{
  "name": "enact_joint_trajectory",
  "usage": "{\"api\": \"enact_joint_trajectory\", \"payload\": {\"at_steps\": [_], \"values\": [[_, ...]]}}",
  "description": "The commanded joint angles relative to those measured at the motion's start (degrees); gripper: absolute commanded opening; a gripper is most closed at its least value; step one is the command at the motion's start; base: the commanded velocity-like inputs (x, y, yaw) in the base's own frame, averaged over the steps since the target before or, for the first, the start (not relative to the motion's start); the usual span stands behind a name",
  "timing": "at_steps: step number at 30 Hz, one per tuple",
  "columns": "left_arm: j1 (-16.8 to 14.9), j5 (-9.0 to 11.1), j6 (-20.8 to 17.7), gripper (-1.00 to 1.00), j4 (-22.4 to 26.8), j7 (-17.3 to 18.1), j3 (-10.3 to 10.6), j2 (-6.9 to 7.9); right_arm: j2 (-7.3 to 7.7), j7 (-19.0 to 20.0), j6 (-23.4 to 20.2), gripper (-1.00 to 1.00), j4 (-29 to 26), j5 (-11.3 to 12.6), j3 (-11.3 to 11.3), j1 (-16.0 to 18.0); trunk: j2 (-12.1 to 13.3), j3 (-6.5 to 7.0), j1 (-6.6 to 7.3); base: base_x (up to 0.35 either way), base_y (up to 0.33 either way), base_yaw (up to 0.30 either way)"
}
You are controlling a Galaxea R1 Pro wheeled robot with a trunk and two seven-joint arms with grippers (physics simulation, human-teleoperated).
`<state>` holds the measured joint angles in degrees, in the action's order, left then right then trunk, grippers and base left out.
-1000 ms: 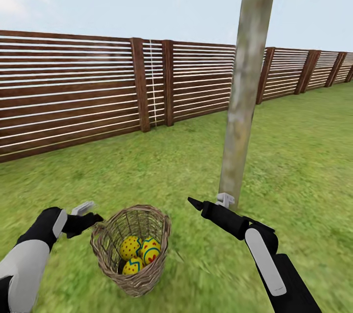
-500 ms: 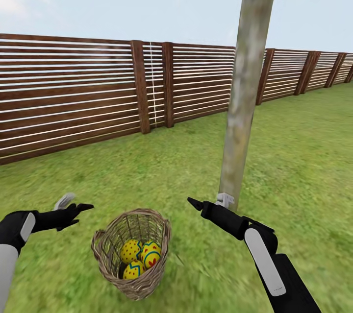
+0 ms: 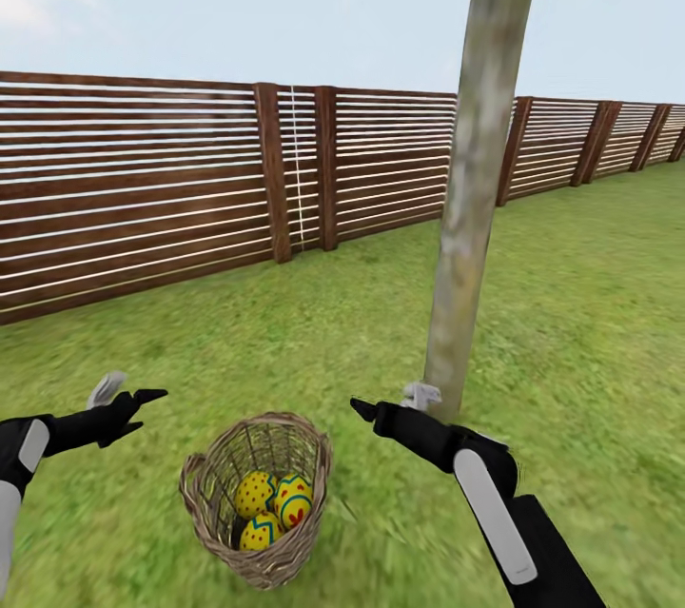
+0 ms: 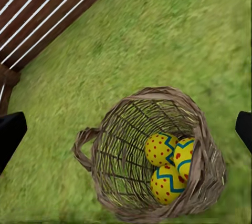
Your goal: Take the three Easter eggs out of the wicker basket on the lawn in the garden, then place them on the lawn next to a single tree (choose any tree) so that all three eggs are next to the same tree and none are left in the basket.
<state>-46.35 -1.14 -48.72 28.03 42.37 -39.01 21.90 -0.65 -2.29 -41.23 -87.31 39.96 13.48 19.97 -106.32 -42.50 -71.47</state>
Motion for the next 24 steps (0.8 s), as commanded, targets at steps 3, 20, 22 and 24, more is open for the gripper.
{"api": "enact_joint_trajectory", "payload": {"at_steps": [3, 20, 22, 24], "values": [[-0.06, -0.17, -0.41, 1.00, 0.01, 0.18, -0.52, -0.02, -0.41, -6.39, -2.00, 1.00, -0.32, 0.31, 3.04, 0.10, 1.19, 0.49, 0.67, 0.000, 0.000, 0.000], [0.06, -0.15, -0.14, 1.00, 0.01, 0.16, -0.63, -0.19, -6.29, -15.47, -9.50, 1.00, -0.68, 0.38, 8.05, 0.54, 4.40, 1.92, 2.43, 0.000, 0.000, 0.000], [0.09, -0.21, 0.01, 1.00, 0.01, 0.11, -0.63, -0.19, -6.28, -15.47, -9.38, 1.00, -0.72, 0.38, 8.01, 0.52, 4.40, 1.92, 2.43, 0.000, 0.000, 0.000], [0.11, -0.24, 0.03, 1.00, 0.01, 0.10, -0.63, -0.19, -6.25, -15.47, -9.33, 1.00, -0.74, 0.38, 7.98, 0.52, 4.40, 1.92, 2.43, -0.036, 0.043, 0.002]]}}
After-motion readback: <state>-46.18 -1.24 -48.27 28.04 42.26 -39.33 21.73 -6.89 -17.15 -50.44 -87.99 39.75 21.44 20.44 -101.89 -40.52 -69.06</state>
